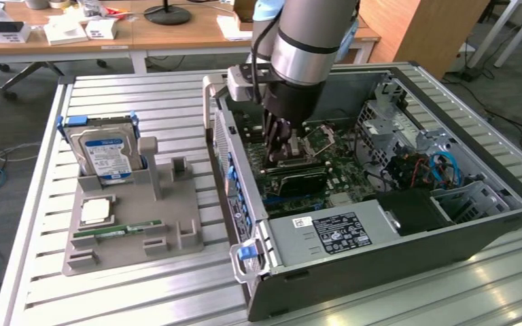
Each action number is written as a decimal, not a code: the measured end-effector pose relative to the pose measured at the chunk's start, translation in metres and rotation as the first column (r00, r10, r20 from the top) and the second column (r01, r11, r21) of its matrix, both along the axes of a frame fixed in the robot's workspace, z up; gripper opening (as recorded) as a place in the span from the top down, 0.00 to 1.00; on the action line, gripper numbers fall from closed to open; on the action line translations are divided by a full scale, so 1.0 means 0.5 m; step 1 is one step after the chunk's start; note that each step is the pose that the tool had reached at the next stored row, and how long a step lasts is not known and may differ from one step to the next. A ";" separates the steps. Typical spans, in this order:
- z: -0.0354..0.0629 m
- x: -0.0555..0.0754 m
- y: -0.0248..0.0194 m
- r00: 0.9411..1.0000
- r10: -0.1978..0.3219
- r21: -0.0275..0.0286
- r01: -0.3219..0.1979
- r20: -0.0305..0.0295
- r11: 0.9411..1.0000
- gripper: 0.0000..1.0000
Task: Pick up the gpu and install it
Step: 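Press down on the gpu until it lock into place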
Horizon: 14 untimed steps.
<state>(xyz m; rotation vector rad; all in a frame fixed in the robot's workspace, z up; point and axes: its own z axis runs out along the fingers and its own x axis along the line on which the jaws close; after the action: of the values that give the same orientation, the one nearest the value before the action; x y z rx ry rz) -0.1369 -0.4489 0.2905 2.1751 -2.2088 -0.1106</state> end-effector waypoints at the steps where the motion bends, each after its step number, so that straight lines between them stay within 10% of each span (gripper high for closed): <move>1: 0.000 -0.004 0.0000 1.000 0.000 0.000 0.000 0.000 1.000 0.89; 14: 0.000 -0.040 0.0001 1.000 0.000 0.000 0.000 0.000 1.000 0.89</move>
<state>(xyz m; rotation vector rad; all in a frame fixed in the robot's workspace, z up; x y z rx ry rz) -0.1569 -0.4488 0.2904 2.1752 -2.2088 -0.1106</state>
